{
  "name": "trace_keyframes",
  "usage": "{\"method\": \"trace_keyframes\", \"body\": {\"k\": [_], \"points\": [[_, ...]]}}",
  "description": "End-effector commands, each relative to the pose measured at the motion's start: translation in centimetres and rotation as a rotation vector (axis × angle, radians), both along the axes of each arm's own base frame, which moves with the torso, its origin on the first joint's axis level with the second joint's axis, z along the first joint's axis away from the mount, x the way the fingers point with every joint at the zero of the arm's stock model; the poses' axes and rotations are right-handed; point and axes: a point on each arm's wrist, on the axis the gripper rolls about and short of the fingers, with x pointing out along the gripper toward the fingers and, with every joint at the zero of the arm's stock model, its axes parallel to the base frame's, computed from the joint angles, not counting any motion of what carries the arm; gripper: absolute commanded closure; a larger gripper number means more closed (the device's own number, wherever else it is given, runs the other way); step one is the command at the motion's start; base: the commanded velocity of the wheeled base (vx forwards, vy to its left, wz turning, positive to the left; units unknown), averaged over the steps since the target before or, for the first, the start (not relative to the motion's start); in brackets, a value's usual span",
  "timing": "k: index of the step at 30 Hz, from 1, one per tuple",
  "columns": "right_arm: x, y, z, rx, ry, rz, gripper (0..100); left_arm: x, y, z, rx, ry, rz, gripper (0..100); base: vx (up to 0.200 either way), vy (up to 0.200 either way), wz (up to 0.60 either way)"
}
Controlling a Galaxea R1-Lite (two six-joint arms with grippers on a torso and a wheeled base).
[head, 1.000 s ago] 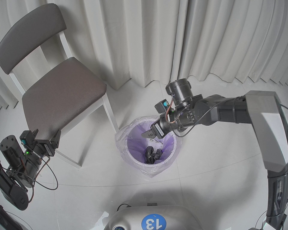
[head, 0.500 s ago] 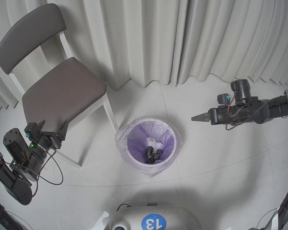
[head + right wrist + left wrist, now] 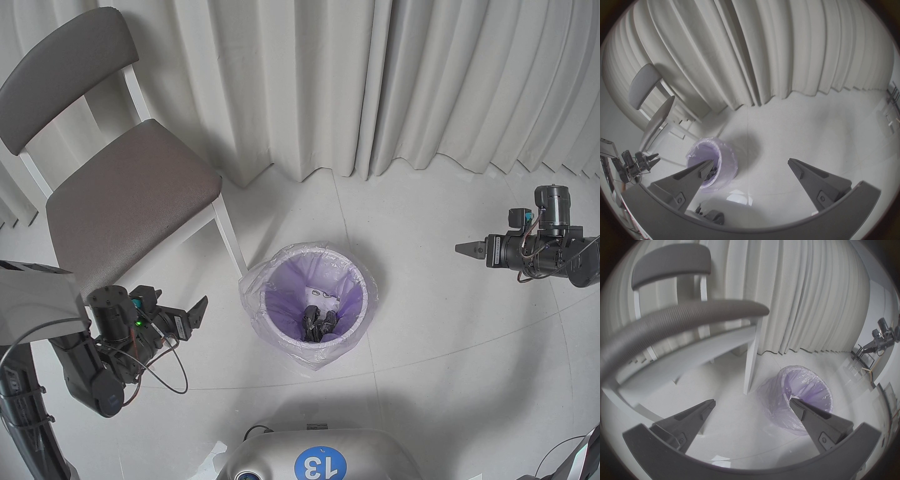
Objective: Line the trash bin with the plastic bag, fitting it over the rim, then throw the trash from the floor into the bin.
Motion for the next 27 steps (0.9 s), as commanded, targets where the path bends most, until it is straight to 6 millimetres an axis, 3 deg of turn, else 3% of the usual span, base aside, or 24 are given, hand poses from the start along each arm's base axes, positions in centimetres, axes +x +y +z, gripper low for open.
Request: {"method": "trace_keyframes", "body": {"k": [1, 6, 12, 17, 22, 27], "points": [[-2.4, 0.4, -1.1, -0.034, -0.077, -0.076, 0, 4.6, -1.0, -7.1, -0.087, 0.11, -0.022, 0, 0.0, 0.0, 0.0], [-2.7, 0.8, -1.6, -0.04, -0.082, -0.081, 0, 7.9, -1.9, -9.0, -0.184, 0.111, -0.089, 0, 0.0, 0.0, 0.0], [-2.3, 1.1, -1.9, -0.041, -0.078, -0.072, 0, 10.8, -0.8, -8.3, -0.203, 0.126, -0.151, 0, 0.0, 0.0, 0.0], [-2.1, 2.1, -2.1, -0.037, -0.077, -0.029, 0, 13.1, 2.6, -8.8, -0.121, 0.061, -0.208, 0, 0.0, 0.0, 0.0], [-2.4, 2.9, -2.0, -0.04, -0.08, 0.006, 0, 12.7, 6.7, -8.0, -0.096, -0.007, -0.609, 0, 0.0, 0.0, 0.0], [-2.9, 3.4, -2.3, -0.035, -0.069, 0.039, 0, 14.2, 4.6, -7.9, -0.098, 0.005, -0.657, 0, 0.0, 0.0, 0.0]]}}
